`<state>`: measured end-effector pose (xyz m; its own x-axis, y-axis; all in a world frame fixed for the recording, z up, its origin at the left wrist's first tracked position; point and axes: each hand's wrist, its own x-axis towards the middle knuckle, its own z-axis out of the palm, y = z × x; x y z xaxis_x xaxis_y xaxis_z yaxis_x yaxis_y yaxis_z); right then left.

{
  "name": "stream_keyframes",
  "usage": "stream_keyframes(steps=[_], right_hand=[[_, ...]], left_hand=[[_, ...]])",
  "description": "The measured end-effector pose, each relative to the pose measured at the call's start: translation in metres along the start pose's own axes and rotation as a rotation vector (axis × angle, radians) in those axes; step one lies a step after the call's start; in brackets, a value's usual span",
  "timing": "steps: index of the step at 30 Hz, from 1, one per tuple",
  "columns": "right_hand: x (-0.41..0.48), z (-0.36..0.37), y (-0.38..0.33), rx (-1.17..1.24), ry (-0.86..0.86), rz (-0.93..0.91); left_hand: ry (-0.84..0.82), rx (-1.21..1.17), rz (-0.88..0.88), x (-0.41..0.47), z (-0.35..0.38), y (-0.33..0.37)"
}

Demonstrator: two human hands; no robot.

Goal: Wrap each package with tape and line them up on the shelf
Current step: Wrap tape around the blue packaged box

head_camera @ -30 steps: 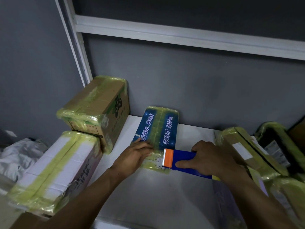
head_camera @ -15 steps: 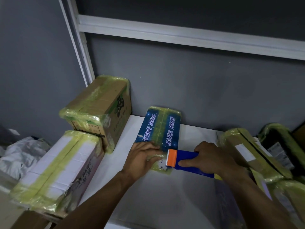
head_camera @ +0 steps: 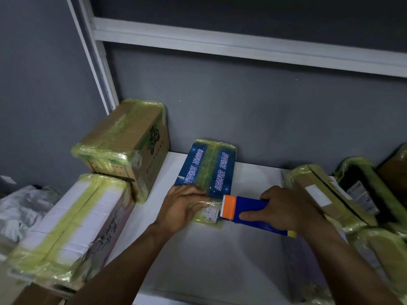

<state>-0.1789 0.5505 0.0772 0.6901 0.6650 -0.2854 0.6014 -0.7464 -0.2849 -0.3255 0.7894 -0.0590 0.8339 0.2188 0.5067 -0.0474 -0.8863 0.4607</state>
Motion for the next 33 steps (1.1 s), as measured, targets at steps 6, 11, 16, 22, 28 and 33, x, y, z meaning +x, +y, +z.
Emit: stream_keyframes(steps=[6, 11, 16, 22, 28, 33], right_hand=[[0.005, 0.011, 0.002, 0.001, 0.007, 0.000], [0.017, 0.019, 0.004, 0.022, -0.025, 0.047], [0.018, 0.024, 0.010, 0.056, -0.047, 0.054], [0.014, 0.026, 0.011, 0.068, -0.019, 0.024], [0.005, 0.026, 0.009, 0.155, -0.027, 0.007], [-0.003, 0.022, 0.008, 0.179, -0.024, -0.020]], left_hand=[[-0.063, 0.103, 0.033, -0.004, -0.007, 0.005], [-0.070, 0.135, 0.026, -0.007, -0.005, 0.017], [-0.134, 0.216, 0.043, -0.008, 0.002, 0.022], [-0.043, 0.094, 0.019, -0.006, 0.008, 0.017], [-0.072, 0.071, -0.006, 0.000, 0.003, 0.010], [-0.112, 0.017, 0.007, 0.002, -0.006, -0.003]])
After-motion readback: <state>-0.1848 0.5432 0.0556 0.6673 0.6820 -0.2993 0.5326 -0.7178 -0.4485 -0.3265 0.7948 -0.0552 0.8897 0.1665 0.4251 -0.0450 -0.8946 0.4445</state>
